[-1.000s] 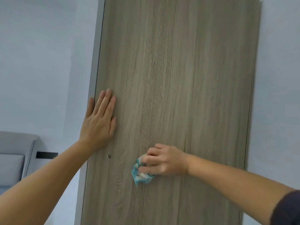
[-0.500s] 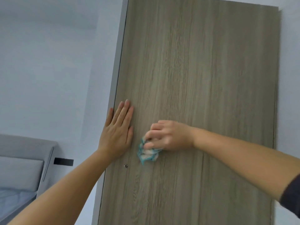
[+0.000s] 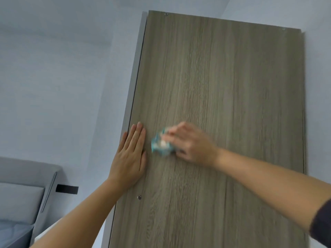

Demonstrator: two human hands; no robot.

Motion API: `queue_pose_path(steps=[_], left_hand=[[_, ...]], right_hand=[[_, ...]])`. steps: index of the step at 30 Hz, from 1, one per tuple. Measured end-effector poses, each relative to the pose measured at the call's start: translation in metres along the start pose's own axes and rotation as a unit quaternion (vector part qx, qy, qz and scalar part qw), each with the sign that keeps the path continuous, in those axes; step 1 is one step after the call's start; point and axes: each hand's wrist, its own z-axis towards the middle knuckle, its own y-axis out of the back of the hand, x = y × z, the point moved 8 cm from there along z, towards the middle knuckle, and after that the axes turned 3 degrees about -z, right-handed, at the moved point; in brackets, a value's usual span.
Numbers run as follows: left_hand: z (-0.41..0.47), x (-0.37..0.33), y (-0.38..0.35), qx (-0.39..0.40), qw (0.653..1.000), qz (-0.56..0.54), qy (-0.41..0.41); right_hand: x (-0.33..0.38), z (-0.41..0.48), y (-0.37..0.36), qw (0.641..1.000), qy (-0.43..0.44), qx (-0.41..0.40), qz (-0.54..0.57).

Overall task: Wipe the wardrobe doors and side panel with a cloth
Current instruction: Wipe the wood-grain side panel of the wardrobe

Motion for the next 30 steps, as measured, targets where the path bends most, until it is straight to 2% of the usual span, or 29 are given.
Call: queue_pose_path(steps=[2, 4, 6, 7, 10, 13, 15, 17, 19, 21, 23, 24, 27, 30], left_hand=[[0.0, -0.001, 0.001, -0.002, 1.0, -0.001, 0.002], [0.0, -0.002, 0.002, -0.004, 1.0, -0.004, 0.005], [0.004, -0.002, 0.003, -0.004, 1.0, -0.003, 0.004], [0.008, -0.003, 0.003, -0.004, 1.0, 0.001, 0.001], [0.034, -0.013, 0.003, -0.009, 1.0, 0.011, -0.01], [0.068, -0.026, 0.004, -0.02, 0.999, 0.025, -0.008], [0.091, -0.03, 0.007, -0.034, 0.999, 0.025, 0.006], [0.11, -0.03, 0.009, -0.049, 0.998, 0.017, 0.031], [0.119, -0.027, 0.011, -0.062, 0.997, 0.012, 0.054], [0.12, -0.025, 0.01, -0.068, 0.996, 0.012, 0.061], [0.119, -0.025, 0.008, -0.068, 0.996, 0.011, 0.055], [0.119, -0.025, 0.008, -0.069, 0.996, 0.01, 0.052], [0.119, -0.025, 0.009, -0.071, 0.996, 0.007, 0.049], [0.118, -0.026, 0.011, -0.075, 0.996, 0.002, 0.041]], right_hand=[[0.037, -0.023, -0.004, 0.994, 0.107, 0.032, 0.019], [0.043, -0.03, -0.004, 0.982, 0.18, 0.051, 0.024], [0.022, -0.023, -0.001, 0.978, 0.202, 0.055, -0.008], [0.003, -0.014, 0.004, 0.983, 0.175, 0.041, -0.028], [-0.085, 0.001, 0.027, 0.997, -0.03, -0.02, -0.075], [-0.163, -0.024, 0.053, 0.954, -0.268, -0.075, -0.112], [-0.198, -0.06, 0.076, 0.888, -0.414, -0.124, -0.156], [-0.223, -0.11, 0.098, 0.797, -0.554, -0.139, -0.197], [-0.234, -0.15, 0.112, 0.712, -0.654, -0.134, -0.22], [-0.236, -0.158, 0.113, 0.682, -0.682, -0.139, -0.225], [-0.232, -0.143, 0.105, 0.694, -0.671, -0.148, -0.215], [-0.225, -0.129, 0.101, 0.713, -0.652, -0.152, -0.21], [-0.185, -0.077, 0.077, 0.808, -0.545, -0.141, -0.171], [-0.111, -0.033, 0.042, 0.915, -0.379, -0.102, -0.093]])
